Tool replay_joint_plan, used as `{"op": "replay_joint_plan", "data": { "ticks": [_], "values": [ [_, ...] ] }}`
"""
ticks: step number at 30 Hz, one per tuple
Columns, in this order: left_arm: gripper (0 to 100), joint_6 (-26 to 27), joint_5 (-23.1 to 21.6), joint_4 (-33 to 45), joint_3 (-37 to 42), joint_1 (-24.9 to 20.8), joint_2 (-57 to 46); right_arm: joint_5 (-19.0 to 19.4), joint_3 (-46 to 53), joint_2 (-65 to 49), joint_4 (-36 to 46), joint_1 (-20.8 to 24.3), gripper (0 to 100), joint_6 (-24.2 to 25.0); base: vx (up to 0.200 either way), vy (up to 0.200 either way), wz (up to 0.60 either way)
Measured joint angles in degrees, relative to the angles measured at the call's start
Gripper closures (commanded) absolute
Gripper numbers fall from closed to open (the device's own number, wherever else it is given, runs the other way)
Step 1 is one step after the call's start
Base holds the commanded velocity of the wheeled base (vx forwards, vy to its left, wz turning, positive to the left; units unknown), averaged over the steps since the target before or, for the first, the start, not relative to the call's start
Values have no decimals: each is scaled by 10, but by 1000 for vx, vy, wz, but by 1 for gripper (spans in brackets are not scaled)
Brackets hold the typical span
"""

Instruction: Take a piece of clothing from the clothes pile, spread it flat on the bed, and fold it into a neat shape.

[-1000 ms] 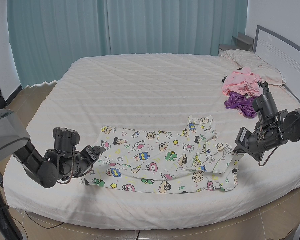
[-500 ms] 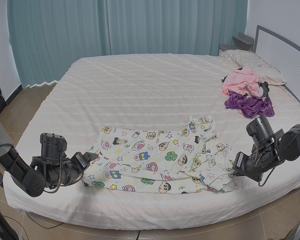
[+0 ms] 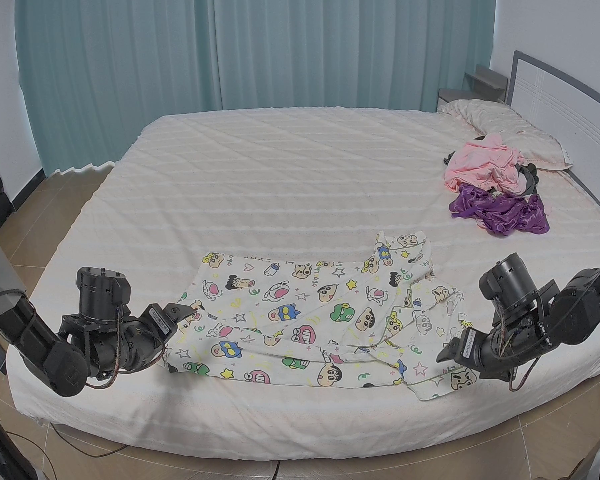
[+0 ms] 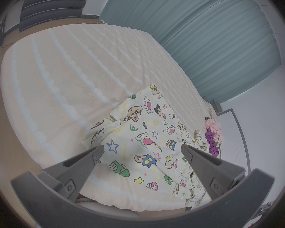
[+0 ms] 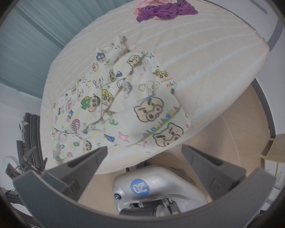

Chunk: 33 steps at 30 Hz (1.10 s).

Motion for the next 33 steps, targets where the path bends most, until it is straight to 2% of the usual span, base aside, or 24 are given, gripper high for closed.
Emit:
{"op": "replay_joint_plan", "data": {
  "ticks": [8, 14, 17, 24, 33],
  "values": [
    [0, 0, -17, 0, 2, 6, 0, 6, -29, 12, -14, 15, 0, 3, 0, 0, 0],
    [0, 1, -31, -1, 2, 20, 0, 5, -38, 61, -93, 47, 0, 13, 0, 0, 0],
    [0, 2, -58, -1, 3, 31, 0, 5, -47, 84, -120, 68, 0, 17, 0, 0, 0],
    [0, 2, -74, -1, 4, 51, 1, 4, -94, 126, -127, 108, 0, 34, 0, 0, 0],
    [0, 2, -75, -1, 4, 54, 4, -1, -149, 191, -130, 116, 0, 40, 0, 0, 0]
  ]
}}
